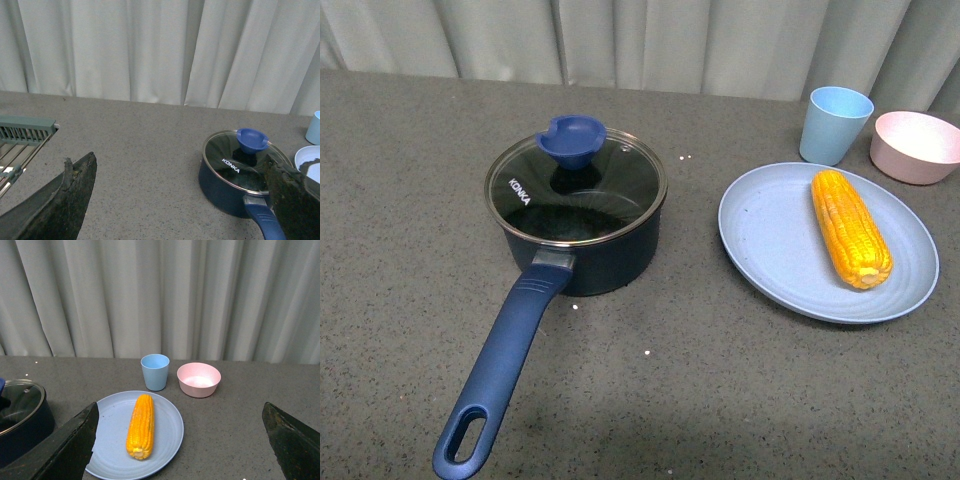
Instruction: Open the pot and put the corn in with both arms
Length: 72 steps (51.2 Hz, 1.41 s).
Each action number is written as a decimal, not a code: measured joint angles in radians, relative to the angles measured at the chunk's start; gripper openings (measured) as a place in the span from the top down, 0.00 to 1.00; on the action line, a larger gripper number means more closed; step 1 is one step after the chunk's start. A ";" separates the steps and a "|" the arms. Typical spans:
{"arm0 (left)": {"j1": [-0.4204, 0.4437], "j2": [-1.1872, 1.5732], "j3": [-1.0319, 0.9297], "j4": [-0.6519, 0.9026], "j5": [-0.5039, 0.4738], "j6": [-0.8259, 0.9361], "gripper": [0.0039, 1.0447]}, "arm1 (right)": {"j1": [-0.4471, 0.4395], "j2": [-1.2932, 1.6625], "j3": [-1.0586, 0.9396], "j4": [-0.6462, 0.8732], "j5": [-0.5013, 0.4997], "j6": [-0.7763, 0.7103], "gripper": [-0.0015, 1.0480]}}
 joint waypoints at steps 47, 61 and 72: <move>0.000 0.000 0.000 0.000 0.000 0.000 0.06 | 0.000 0.000 0.000 0.000 0.000 0.000 0.09; 0.000 0.000 0.000 0.000 0.000 0.000 0.06 | 0.000 0.000 0.000 0.000 0.000 0.000 0.09; 0.000 0.000 0.000 0.000 0.000 0.000 0.06 | 0.000 0.000 0.000 0.000 0.000 0.000 0.09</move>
